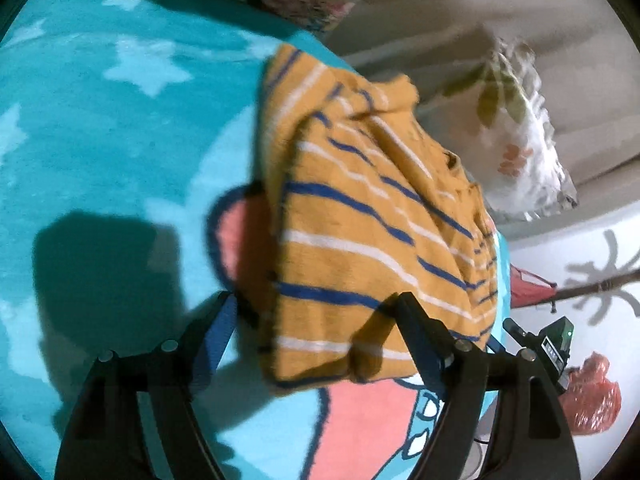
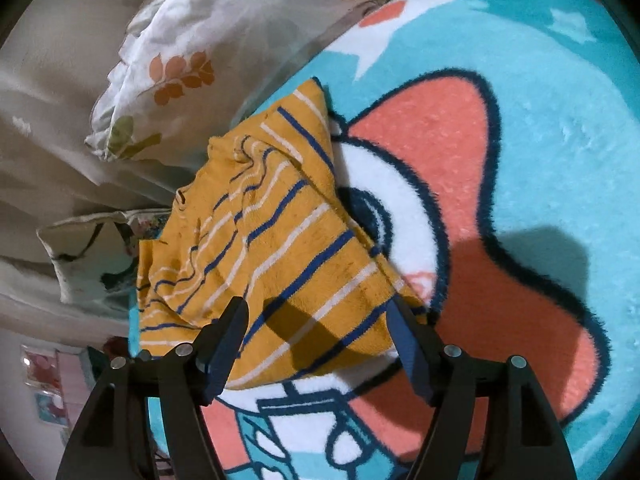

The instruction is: Fold small clothes

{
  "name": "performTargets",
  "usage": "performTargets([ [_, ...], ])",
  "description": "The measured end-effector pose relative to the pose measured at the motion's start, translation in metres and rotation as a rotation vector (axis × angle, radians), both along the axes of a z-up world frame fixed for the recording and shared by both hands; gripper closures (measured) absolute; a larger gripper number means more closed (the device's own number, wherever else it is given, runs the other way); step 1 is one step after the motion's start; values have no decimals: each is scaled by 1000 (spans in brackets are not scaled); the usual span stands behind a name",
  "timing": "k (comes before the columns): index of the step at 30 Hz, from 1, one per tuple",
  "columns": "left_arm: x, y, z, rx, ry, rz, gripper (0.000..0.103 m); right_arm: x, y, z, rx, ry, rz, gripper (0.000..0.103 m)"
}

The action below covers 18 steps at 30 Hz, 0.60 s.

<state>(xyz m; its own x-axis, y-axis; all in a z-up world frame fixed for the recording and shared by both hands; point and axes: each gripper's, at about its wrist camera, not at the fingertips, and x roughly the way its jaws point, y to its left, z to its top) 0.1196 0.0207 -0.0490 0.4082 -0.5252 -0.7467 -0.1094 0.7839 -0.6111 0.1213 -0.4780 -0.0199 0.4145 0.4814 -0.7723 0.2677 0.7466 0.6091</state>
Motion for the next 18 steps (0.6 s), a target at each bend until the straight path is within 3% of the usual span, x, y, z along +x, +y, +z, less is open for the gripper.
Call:
performTargets([
  [6, 8, -21, -1, -10, -10, -71, 23, -18, -14, 8, -27, -10, -39, 26],
  [10, 17, -18, -4, -65, 0, -50, 23, -24, -21, -8, 69, 24, -58, 26],
  [14, 24, -14, -7, -82, 11, -24, 23, -11, -6, -22, 117, 24, -24, 24],
  [18, 27, -20, -5, -49, 11, -9, 23, 13, 7, -24, 131, -21, -39, 24],
])
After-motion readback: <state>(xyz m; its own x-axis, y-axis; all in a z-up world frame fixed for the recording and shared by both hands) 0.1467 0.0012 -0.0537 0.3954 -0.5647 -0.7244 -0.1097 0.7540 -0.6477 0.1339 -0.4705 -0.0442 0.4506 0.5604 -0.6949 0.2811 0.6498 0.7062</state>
